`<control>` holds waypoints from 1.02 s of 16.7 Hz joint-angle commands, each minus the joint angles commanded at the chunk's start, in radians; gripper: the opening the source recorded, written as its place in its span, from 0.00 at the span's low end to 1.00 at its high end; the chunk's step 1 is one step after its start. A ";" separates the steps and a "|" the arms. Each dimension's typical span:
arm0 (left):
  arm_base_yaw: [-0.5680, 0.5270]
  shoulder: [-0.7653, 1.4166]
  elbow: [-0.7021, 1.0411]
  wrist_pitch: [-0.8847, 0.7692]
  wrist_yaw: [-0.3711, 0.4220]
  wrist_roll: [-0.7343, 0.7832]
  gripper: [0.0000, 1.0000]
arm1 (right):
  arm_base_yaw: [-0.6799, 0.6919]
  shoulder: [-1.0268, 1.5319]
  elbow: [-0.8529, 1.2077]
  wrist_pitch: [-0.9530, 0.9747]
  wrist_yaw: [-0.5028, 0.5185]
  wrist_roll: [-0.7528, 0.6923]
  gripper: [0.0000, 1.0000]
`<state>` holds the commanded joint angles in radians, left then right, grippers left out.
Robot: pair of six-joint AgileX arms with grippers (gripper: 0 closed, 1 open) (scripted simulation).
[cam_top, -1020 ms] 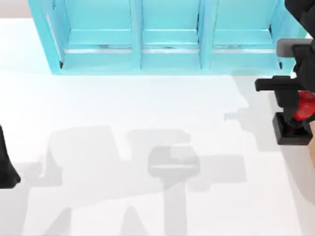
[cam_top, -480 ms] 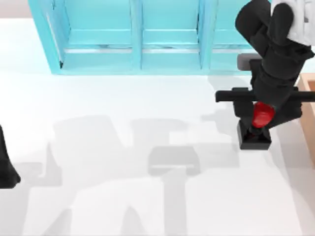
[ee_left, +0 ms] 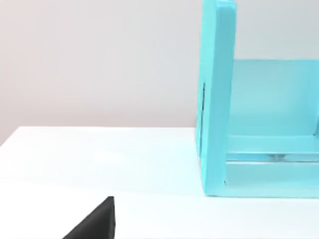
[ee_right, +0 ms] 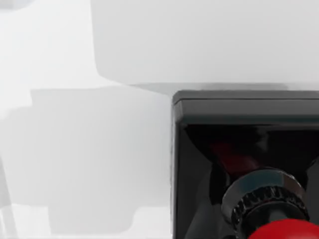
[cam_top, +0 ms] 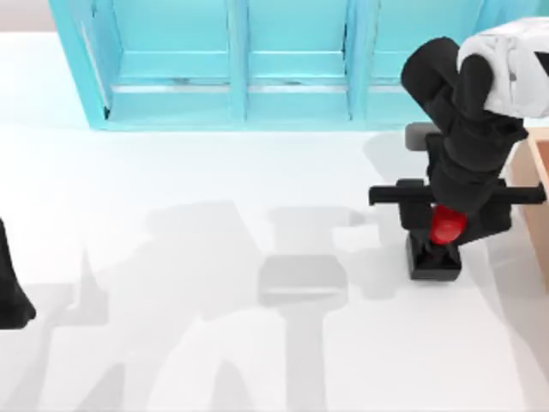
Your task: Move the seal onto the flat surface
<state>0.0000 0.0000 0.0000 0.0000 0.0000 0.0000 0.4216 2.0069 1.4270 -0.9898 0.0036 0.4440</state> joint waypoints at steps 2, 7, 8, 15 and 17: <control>0.000 0.000 0.000 0.000 0.000 0.000 1.00 | 0.000 0.000 -0.001 0.001 0.000 0.000 0.00; 0.000 0.000 0.000 0.000 0.000 0.000 1.00 | 0.000 0.000 -0.001 0.001 0.000 0.000 0.30; 0.000 0.000 0.000 0.000 0.000 0.000 1.00 | 0.000 0.000 -0.001 0.001 0.000 0.000 0.38; 0.000 0.000 0.000 0.000 0.000 0.000 1.00 | 0.000 0.000 -0.001 0.001 0.000 0.000 0.90; 0.000 0.000 0.000 0.000 0.000 0.000 1.00 | 0.000 0.000 -0.001 0.001 0.000 0.000 1.00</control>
<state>0.0000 0.0000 0.0000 0.0000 0.0000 0.0000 0.4216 2.0071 1.4263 -0.9890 0.0037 0.4441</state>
